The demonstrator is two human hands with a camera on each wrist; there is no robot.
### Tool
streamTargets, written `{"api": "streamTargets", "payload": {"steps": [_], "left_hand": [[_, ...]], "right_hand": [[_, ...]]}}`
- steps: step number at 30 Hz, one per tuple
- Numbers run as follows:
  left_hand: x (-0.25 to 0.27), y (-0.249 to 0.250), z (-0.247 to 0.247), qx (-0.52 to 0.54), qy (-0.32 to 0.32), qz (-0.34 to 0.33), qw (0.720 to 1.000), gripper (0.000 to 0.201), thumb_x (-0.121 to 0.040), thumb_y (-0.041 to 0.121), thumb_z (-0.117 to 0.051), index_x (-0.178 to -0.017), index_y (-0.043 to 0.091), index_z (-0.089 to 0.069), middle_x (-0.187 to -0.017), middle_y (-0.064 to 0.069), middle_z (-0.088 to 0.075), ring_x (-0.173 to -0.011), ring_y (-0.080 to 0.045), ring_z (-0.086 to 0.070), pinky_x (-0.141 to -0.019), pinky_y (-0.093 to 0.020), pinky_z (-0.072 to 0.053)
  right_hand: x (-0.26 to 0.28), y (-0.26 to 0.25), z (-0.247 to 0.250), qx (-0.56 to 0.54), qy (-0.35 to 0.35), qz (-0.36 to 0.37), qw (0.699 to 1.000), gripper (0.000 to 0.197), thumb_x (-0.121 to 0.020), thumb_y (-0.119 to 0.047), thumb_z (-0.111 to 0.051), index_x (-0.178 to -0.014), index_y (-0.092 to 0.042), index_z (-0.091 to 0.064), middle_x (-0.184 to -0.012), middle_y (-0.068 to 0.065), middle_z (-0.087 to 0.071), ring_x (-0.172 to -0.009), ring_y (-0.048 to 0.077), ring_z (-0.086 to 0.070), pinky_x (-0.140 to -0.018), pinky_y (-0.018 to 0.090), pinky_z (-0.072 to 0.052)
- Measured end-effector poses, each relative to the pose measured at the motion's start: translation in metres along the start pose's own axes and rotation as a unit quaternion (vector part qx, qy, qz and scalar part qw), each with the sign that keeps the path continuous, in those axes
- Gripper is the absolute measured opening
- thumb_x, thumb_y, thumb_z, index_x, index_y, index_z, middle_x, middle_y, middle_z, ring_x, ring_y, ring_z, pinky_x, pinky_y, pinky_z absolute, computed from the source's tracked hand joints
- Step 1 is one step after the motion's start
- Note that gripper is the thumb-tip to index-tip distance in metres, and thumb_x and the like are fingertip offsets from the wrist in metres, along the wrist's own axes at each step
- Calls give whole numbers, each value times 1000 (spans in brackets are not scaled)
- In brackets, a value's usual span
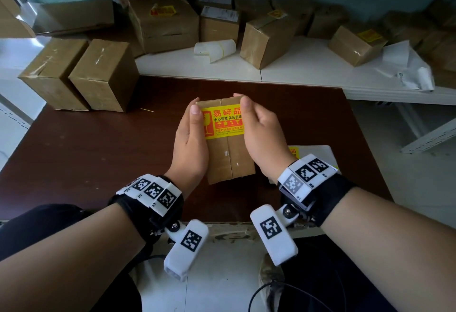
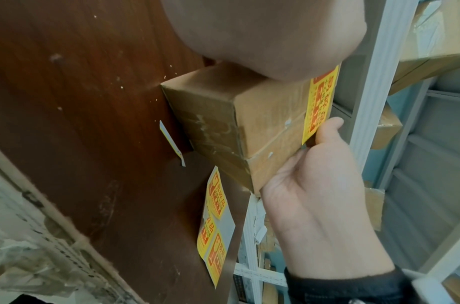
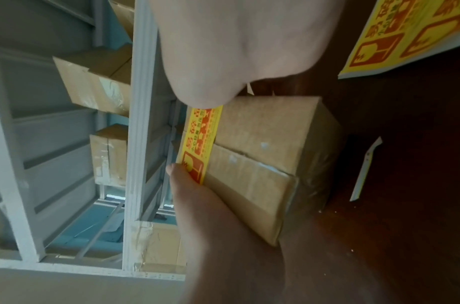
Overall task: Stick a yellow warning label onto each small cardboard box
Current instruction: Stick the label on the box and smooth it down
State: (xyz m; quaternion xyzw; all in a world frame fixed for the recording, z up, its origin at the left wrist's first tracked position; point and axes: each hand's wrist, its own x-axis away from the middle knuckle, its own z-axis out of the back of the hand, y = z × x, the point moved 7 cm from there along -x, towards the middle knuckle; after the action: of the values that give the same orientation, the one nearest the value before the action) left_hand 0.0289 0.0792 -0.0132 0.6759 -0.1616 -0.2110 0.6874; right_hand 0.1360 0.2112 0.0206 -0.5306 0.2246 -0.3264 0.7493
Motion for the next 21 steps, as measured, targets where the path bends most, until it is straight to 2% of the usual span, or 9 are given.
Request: {"api": "streamTargets", "payload": {"steps": [3, 5, 8, 10, 11, 13, 15, 18, 21], "left_hand": [[-1, -2, 0, 8, -2, 5, 1000, 70, -108, 68, -29, -156, 24, -54, -135, 3, -72, -128, -9, -69, -116, -45, -53], [-1, -2, 1, 17, -1, 7, 1000, 67, -109, 65, -29, -154, 22, -56, -134, 1, -72, -126, -10, -71, -112, -41, -55], [0, 2, 2, 11, 8, 1, 1000, 57, -117, 55, -27, -146, 19, -60, -126, 4, -74, -117, -1, -71, -101, -23, -54], [0, 3, 1, 15, 5, 6, 1000, 51, -119, 49, -27, -137, 19, -64, -119, 6, -75, -109, 2, -72, -94, -17, -54], [-1, 2, 1, 21, 4, 14, 1000, 51, -119, 50, -28, -132, 20, -66, -117, 4, -76, -108, 0, -73, -94, -19, -56], [-3, -1, 2, 42, 7, 35, 998, 55, -115, 60, -30, -125, 23, -70, -119, -1, -79, -112, -11, -76, -101, -34, -60], [-5, -5, 5, 50, 23, 55, 997, 60, -107, 71, -32, -119, 29, -73, -120, -1, -80, -114, -18, -77, -108, -48, -59], [-7, -6, 8, 51, 37, 68, 996, 62, -102, 74, -32, -116, 31, -73, -119, 0, -80, -114, -17, -77, -111, -52, -57], [-6, -3, 6, 48, 39, 58, 996, 59, -101, 74, -34, -115, 31, -72, -120, -1, -79, -116, -20, -76, -110, -55, -57]], "right_hand": [[2, -3, -3, 17, -40, 13, 999, 64, -102, -72, -54, -154, -36, -56, -123, -12, -79, -116, 5, -74, -107, 45, -60], [4, -3, -8, 35, -63, 24, 997, 63, -104, -66, -60, -159, -38, -49, -122, -13, -79, -114, 3, -74, -104, 42, -61], [0, -3, -3, 15, -12, 20, 1000, 65, -104, -70, -44, -157, -35, -58, -141, -8, -74, -130, 10, -70, -112, 47, -57], [-1, -4, -2, 1, -7, 14, 1000, 67, -101, -71, -43, -152, -32, -64, -141, -7, -75, -132, 11, -69, -115, 48, -55], [0, -4, -4, 7, -22, 17, 1000, 63, -101, -71, -47, -149, -34, -65, -136, -10, -76, -128, 8, -70, -113, 48, -56], [4, -6, -12, 48, -66, 32, 996, 49, -103, -63, -61, -146, -39, -63, -124, -16, -79, -115, 3, -74, -107, 45, -59], [4, 1, -17, 63, -75, 30, 995, 48, -108, -57, -59, -153, -40, -57, -131, -18, -76, -121, 3, -72, -109, 41, -57], [0, 11, -13, 16, -39, -22, 999, 52, -114, -55, -44, -155, -28, -61, -147, -10, -70, -138, 9, -63, -121, 45, -49], [0, 7, -15, 45, -56, -16, 997, 50, -105, -66, -53, -135, -31, -71, -123, -10, -80, -115, 14, -75, -107, 50, -59]]}}
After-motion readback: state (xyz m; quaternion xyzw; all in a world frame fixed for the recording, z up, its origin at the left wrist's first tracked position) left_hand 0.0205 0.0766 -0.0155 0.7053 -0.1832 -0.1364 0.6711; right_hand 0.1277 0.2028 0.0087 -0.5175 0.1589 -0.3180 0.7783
